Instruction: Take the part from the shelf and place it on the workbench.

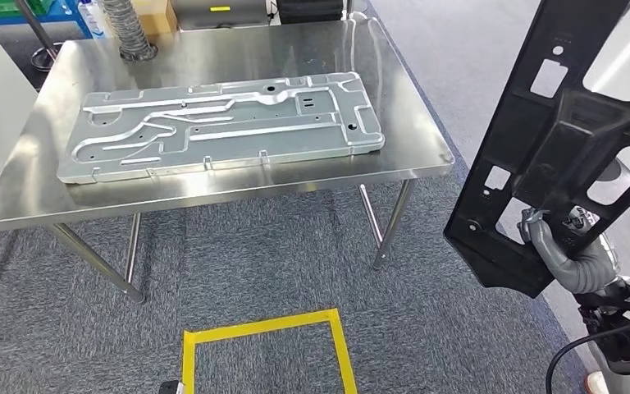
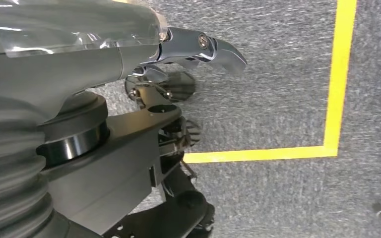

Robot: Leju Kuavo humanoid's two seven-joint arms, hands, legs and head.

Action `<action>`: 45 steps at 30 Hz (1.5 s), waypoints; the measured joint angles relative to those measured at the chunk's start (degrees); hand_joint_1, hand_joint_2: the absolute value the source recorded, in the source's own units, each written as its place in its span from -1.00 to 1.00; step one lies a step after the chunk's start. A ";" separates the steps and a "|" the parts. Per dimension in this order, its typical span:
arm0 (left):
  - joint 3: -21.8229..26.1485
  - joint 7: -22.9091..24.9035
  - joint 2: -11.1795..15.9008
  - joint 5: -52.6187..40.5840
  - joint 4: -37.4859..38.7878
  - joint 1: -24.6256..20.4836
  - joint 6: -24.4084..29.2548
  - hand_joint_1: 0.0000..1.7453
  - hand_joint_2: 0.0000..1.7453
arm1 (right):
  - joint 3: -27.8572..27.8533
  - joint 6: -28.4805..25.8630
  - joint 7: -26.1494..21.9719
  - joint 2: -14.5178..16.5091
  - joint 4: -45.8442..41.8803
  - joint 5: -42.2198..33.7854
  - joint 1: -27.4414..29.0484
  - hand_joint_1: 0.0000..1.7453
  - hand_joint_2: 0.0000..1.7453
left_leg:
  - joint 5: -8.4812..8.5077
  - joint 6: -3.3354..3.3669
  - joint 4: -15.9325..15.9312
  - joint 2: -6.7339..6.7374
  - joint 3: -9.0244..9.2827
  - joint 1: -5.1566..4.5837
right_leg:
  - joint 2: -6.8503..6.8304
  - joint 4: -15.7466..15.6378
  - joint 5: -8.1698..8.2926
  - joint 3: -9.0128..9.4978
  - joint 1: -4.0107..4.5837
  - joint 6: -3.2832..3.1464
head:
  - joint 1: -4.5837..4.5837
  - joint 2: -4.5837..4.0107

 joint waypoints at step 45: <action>0.02 -0.23 0.22 0.05 0.00 -0.25 0.79 -1.00 1.00 | 2.36 0.67 0.66 -2.92 5.95 0.80 -7.79 1.00 1.00 | -3.66 -3.97 16.67 -0.10 -11.66 0.99 | 0.06 -9.30 4.15 4.66 -0.23 -2.83 | 0.00 0.00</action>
